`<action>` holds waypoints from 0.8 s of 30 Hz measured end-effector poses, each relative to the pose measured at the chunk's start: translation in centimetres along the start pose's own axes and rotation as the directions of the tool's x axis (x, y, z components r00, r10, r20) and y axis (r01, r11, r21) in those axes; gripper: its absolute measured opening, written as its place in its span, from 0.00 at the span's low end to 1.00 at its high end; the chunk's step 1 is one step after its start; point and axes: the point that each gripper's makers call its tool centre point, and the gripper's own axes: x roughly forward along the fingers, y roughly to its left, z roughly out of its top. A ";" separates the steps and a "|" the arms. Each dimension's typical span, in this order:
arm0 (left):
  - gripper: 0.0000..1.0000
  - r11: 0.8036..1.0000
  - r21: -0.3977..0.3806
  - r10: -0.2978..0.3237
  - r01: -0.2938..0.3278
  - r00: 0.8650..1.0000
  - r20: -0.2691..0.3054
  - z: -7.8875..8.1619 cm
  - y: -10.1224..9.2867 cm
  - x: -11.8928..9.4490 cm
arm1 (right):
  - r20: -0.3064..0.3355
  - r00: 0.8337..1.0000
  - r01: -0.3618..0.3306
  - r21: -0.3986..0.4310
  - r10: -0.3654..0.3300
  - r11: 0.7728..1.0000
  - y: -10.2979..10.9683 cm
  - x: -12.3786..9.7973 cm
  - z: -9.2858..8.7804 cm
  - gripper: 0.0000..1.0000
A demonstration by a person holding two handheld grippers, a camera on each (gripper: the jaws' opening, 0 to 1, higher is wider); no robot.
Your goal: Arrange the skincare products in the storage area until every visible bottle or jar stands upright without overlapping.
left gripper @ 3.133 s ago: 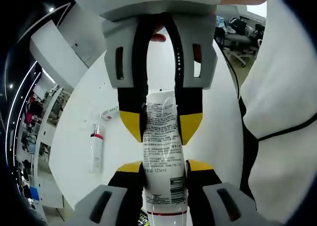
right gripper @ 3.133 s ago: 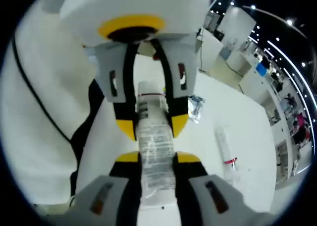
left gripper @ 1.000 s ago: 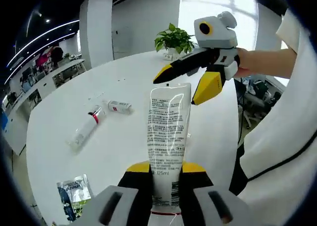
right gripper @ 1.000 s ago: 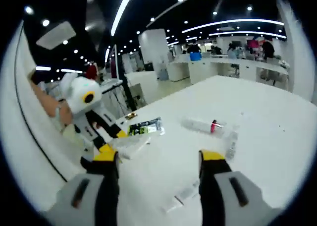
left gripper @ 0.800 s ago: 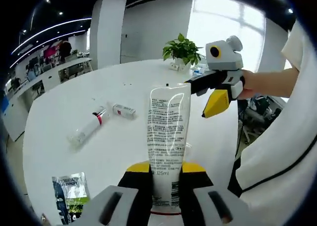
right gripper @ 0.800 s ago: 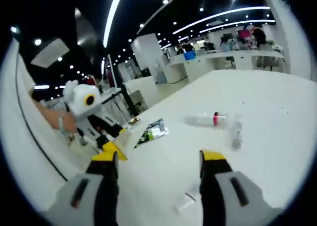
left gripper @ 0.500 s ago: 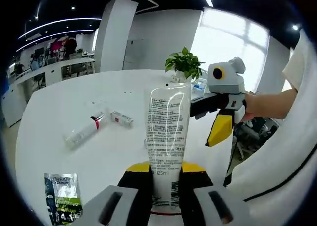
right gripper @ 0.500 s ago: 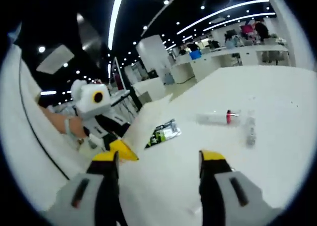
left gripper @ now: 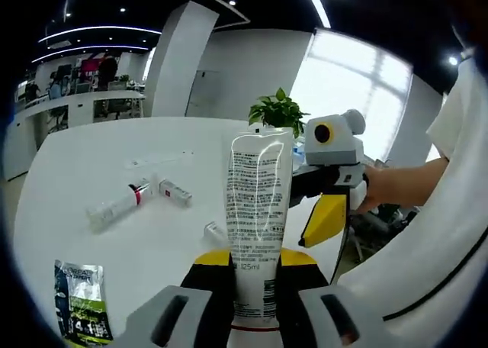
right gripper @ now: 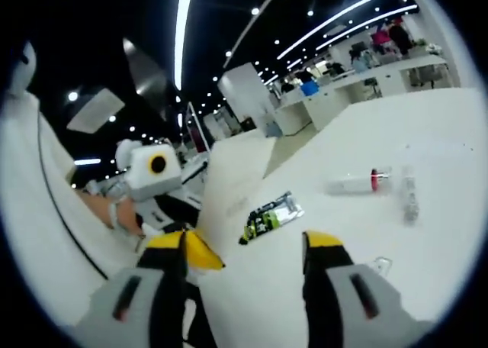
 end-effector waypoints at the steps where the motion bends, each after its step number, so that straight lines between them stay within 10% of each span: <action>1: 0.17 1.000 -0.002 -0.003 0.003 1.000 0.002 0.0 -0.1 0.0 | 0.013 1.000 -0.011 0.013 0.010 1.000 0.3 0.1 0.2 0.58; 10: 0.17 0.996 -0.070 -0.050 0.055 0.995 0.082 0.9 -0.9 -0.7 | 0.093 0.991 -0.097 0.057 0.091 0.994 1.9 0.5 1.7 0.57; 24: 0.17 0.952 -0.156 -0.216 0.262 0.941 0.259 4.8 -3.9 -3.3 | 0.172 0.941 -0.304 0.056 0.290 0.951 7.3 0.3 5.7 0.43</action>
